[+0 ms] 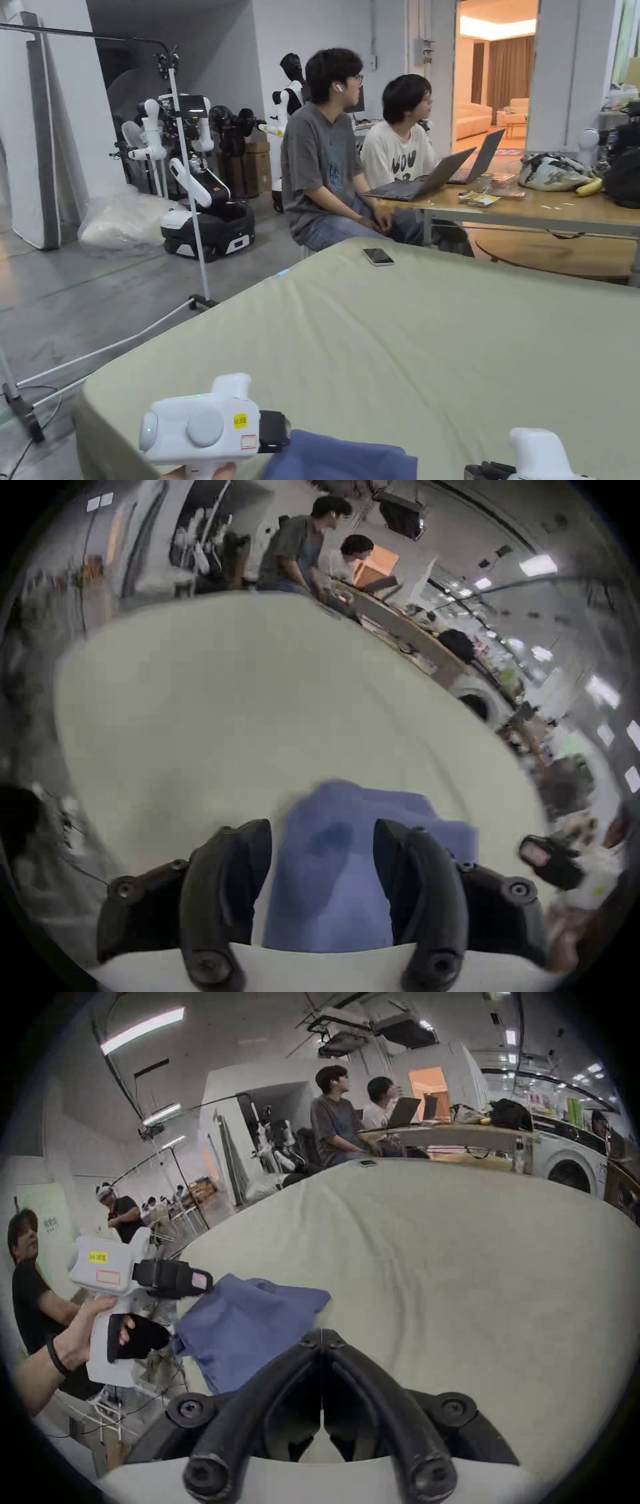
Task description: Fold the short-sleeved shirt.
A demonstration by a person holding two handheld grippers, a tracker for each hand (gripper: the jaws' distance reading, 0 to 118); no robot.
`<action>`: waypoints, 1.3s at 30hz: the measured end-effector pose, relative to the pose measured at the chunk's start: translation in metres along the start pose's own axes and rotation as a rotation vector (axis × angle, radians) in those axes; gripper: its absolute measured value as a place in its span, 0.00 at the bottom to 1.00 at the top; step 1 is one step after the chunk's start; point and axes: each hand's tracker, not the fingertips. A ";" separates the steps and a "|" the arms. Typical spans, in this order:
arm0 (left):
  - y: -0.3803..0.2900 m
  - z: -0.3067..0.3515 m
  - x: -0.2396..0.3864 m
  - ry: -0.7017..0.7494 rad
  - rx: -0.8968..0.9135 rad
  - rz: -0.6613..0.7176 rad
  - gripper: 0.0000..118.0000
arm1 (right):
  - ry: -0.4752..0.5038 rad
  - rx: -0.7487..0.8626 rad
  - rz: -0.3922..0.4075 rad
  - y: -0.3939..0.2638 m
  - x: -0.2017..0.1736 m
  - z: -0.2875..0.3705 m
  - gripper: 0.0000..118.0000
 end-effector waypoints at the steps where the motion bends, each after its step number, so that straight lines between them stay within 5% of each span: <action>1: 0.003 0.010 0.006 0.041 0.039 -0.061 0.52 | -0.022 0.015 -0.011 -0.003 0.010 0.013 0.00; 7: -0.003 0.129 0.098 -0.157 0.325 -0.185 0.52 | -0.107 0.149 -0.167 -0.043 0.074 0.113 0.00; 17: -0.055 0.215 0.275 -0.499 0.649 -0.378 0.51 | -0.537 0.397 -0.116 -0.073 0.108 0.295 0.00; 22: -0.074 0.208 0.310 -0.753 0.490 -0.210 0.32 | -0.645 0.472 -0.054 -0.086 0.104 0.341 0.00; 24: -0.086 0.215 0.315 -0.727 0.527 -0.247 0.05 | -0.711 0.483 -0.030 -0.089 0.103 0.353 0.00; 25: -0.090 0.221 0.317 -0.689 0.565 -0.290 0.00 | -0.719 0.484 -0.028 -0.090 0.102 0.356 0.00; 39: -0.079 0.234 0.305 -0.634 0.584 -0.309 0.00 | -0.660 0.500 -0.072 -0.090 0.101 0.352 0.00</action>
